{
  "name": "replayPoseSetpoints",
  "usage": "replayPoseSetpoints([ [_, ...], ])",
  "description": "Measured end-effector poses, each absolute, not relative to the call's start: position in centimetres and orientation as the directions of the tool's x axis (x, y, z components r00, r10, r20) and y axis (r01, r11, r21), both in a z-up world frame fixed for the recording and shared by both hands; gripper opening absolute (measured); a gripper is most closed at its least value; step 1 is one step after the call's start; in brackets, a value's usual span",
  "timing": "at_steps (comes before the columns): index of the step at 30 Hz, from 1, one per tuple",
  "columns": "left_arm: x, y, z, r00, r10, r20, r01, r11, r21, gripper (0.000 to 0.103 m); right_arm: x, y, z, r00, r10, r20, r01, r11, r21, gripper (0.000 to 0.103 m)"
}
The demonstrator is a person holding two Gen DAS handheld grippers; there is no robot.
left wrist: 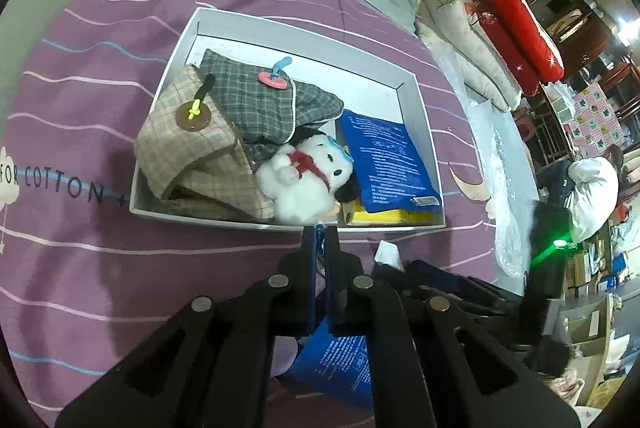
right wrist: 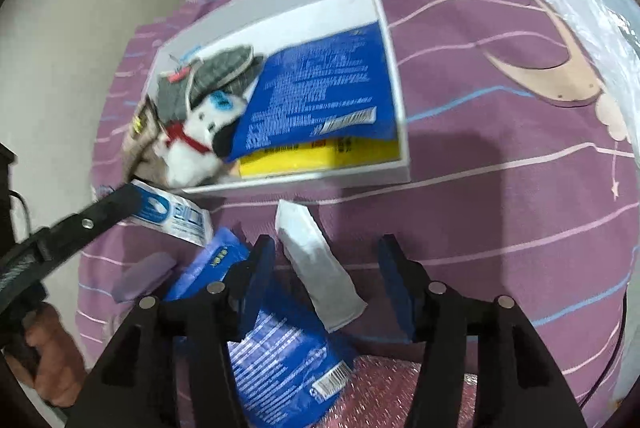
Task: Organize soft objects
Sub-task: 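Lift the white tissue packet and carry it over the tray with the right gripper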
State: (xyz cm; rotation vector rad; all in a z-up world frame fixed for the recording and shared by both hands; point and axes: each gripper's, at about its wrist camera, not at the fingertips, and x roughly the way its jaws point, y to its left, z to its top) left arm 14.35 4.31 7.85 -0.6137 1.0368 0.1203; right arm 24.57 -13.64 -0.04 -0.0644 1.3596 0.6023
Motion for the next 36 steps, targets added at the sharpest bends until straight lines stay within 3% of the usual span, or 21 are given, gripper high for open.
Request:
replayPoseSetpoints([
  [2,14.3,4.3,8.0,0.527,-0.189,-0.829,-0.368,0.828,-0.423,0.005,24.4,-13.0,-0.6,0.093,0.323,-0.942,-0.441,0.861,0.252,0.050],
  [6,14.1,4.6,8.3,0.544,-0.194,-0.816,-0.360,0.824,-0.436,0.005,24.1,-12.8,-0.5,0.094,0.329,-0.940,-0.441,0.860,0.257,0.026],
  [9,13.9,4.9,8.6,0.564,-0.200,-0.801,-0.353,0.819,-0.453,0.005,24.2,-13.7,-0.3,0.087,0.361,-0.929,-0.423,0.857,0.294,0.021],
  [27,13.6,5.5,9.9,0.728,-0.221,-0.649,-0.268,0.780,-0.566,0.005,24.3,-15.0,4.9,0.156,0.626,-0.764,-0.424,0.741,0.520,0.017],
  [36,14.2,5.1,9.4,0.774,-0.211,-0.597,-0.239,0.776,-0.584,0.005,25.1,-16.9,5.5,0.227,0.668,-0.708,-0.364,0.733,0.575,0.015],
])
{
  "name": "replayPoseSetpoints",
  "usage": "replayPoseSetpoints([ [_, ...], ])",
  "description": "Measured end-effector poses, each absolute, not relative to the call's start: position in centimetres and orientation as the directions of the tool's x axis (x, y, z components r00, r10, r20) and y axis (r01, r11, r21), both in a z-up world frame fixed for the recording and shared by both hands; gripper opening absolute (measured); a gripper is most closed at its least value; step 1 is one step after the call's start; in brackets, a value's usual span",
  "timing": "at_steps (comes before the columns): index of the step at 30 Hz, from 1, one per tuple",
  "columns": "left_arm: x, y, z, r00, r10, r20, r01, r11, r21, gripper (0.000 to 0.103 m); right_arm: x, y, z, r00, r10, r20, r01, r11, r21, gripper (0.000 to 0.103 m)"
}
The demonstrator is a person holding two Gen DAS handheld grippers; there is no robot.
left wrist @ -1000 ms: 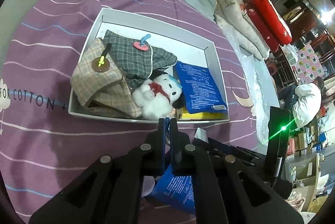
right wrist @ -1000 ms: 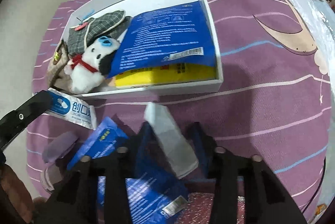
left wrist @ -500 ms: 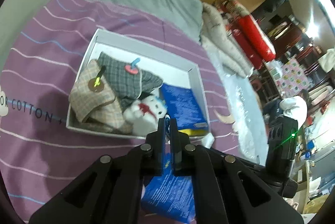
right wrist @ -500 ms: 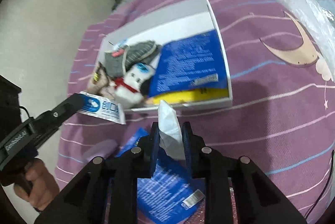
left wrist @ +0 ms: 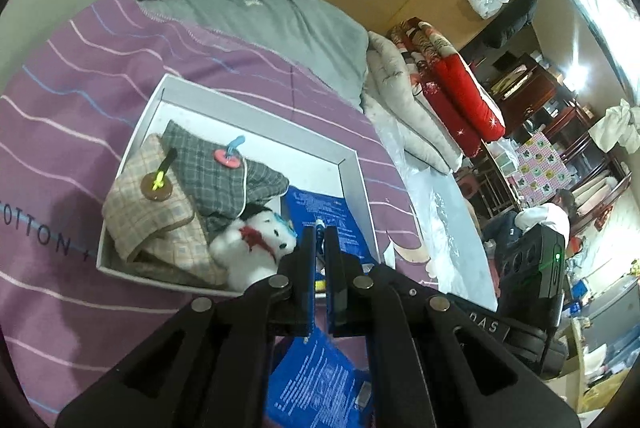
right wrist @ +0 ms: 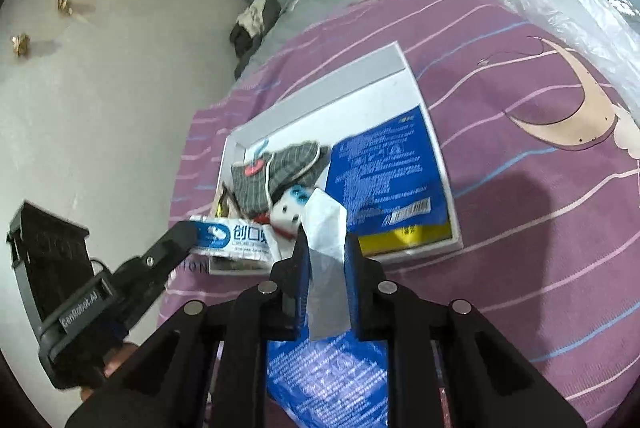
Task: Organize soft objects
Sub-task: 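Lift the white tissue packet and carry it over the tray with the right gripper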
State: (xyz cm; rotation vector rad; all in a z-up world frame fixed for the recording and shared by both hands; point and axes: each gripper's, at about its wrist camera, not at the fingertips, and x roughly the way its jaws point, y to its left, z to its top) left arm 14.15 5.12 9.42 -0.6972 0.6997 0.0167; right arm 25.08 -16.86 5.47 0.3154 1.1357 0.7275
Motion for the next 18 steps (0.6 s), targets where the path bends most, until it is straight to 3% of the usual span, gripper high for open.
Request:
replayPoseSetpoints([
  [10,15.5,4.0,7.9,0.714,-0.091,-0.695,-0.311,0.847,-0.431,0.005,25.9,-15.9,5.4,0.356,0.653,-0.668,-0.331,0.757,0.564,0.015],
  [18,16.3,3.9,6.1,0.683,-0.109,-0.722,-0.315,0.848,-0.426,0.005,26.6,-14.4,4.6,0.474,0.621,-0.624,-0.357,0.784,0.508,0.015],
])
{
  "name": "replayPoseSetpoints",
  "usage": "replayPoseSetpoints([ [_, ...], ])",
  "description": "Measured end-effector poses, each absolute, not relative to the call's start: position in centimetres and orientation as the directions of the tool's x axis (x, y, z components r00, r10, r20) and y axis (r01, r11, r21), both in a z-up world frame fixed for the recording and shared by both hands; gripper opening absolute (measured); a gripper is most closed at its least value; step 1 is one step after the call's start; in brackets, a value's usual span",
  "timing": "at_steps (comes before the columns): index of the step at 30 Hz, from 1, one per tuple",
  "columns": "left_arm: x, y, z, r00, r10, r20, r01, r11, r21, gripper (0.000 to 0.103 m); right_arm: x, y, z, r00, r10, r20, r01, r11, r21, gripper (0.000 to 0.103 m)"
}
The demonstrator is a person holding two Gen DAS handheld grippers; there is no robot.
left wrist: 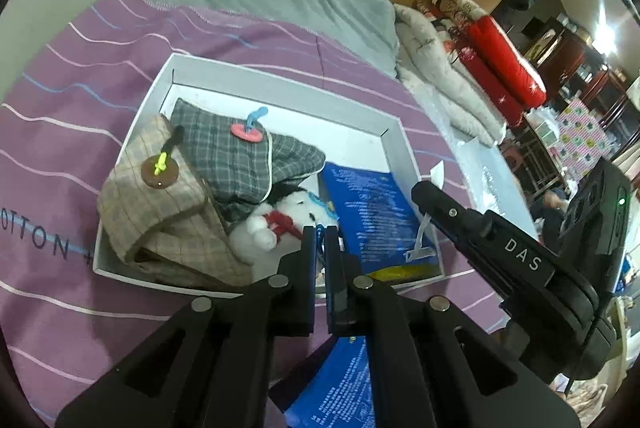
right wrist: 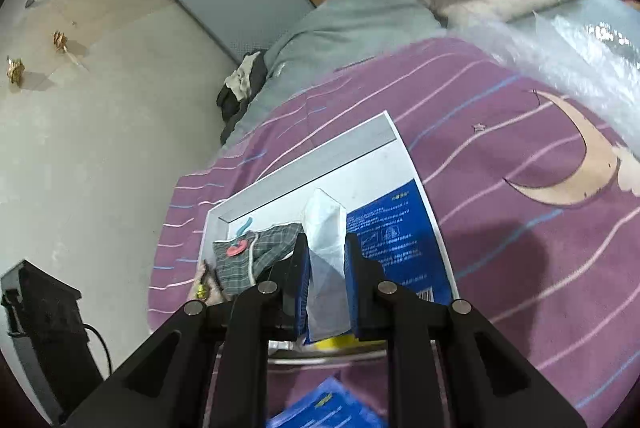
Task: Organize soft objects
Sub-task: 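Lift the white tissue packet and carry it over the tray with the right gripper, then lower the tissue packet onto the blue packet and open the right gripper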
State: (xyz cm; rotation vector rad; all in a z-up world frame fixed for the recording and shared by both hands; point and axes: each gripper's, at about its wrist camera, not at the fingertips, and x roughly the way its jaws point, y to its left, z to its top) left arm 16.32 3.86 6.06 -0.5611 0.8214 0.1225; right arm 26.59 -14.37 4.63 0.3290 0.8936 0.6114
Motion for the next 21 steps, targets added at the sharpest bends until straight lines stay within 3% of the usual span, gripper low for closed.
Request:
replayPoseSetpoints([
  [9,16.9,3.6,4.9,0.630,-0.073,-0.773,-0.358,0.856,-0.373,0.005,26.8,-14.1,3.9,0.509,0.548,-0.664,-0.351,0.836,0.421,0.015],
  [21,15.6,4.6,5.8,0.686,0.034,-0.727,-0.424,0.831,-0.361,0.005,26.8,-13.2,2.6,0.501,0.552,-0.666,-0.368,0.833,0.413,0.016],
])
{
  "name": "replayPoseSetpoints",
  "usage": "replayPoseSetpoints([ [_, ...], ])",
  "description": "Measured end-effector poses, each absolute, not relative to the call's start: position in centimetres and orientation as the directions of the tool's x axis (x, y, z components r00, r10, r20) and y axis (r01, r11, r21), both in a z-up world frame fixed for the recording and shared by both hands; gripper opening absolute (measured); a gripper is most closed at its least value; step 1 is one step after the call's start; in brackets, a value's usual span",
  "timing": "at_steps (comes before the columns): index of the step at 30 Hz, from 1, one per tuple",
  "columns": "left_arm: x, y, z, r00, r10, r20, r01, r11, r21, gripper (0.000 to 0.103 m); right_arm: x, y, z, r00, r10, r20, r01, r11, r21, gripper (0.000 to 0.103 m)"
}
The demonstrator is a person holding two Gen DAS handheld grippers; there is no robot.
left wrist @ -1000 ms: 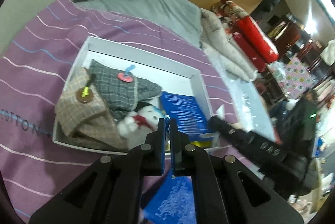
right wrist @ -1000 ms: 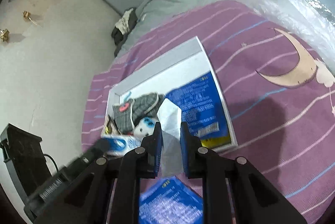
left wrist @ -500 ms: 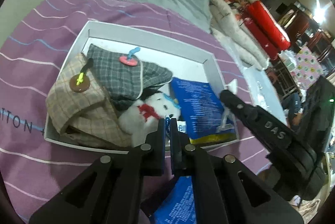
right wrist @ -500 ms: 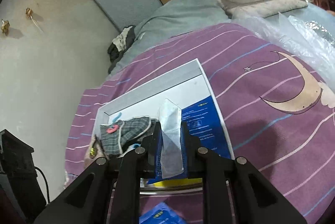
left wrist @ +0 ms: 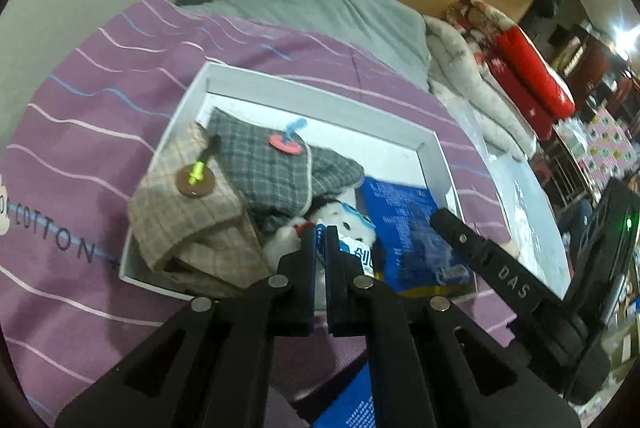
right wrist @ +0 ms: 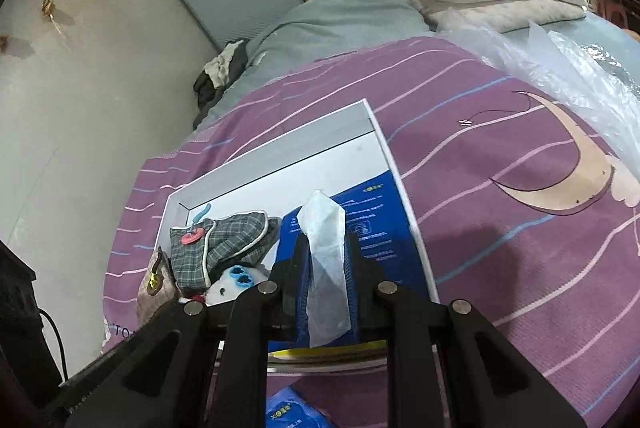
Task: Organize soft objects
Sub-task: 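Lower the tissue packet onto the blue packet and open the right gripper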
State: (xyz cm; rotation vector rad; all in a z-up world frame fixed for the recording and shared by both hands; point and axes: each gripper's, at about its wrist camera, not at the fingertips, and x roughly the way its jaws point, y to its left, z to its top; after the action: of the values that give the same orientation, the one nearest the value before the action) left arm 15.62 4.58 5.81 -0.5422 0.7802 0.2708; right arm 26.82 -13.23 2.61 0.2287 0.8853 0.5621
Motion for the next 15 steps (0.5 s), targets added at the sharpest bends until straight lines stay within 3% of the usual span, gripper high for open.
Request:
replayPoseSetpoints([
  [2,15.5,4.9,5.8,0.685,0.065,-0.726,-0.448,0.823,-0.349,0.012,26.7,-13.0,2.6,0.513,0.546,-0.662,-0.366,0.837,0.406,0.024],
  [3,15.5,5.0,5.8,0.685,0.075,-0.725,-0.454,0.822,-0.344,0.016,26.8,-12.9,2.6,0.518,0.536,-0.666,-0.361,0.843,0.398,0.044],
  [4,15.4,5.0,5.9,0.686,0.090,-0.723,-0.463,0.820,-0.338,0.031,26.7,-12.8,2.6,0.522,0.527,-0.670,-0.357,0.849,0.390,0.068],
  [5,15.3,5.0,6.0,0.684,0.103,-0.722,-0.471,0.818,-0.330,0.053,26.6,-12.8,2.7,0.534,0.519,-0.667,-0.357,0.854,0.378,0.077],
  [6,15.2,5.1,6.1,0.689,0.119,-0.715,-0.475,0.818,-0.323,0.060,26.4,-12.8,2.8,0.549,0.516,-0.658,-0.361,0.856,0.370,0.081],
  [15,14.5,6.6,6.2,0.712,0.081,-0.698,-0.473,0.790,-0.390,0.063,25.8,-12.9,3.5,0.565,0.512,-0.647,-0.373,0.858,0.353,0.081],
])
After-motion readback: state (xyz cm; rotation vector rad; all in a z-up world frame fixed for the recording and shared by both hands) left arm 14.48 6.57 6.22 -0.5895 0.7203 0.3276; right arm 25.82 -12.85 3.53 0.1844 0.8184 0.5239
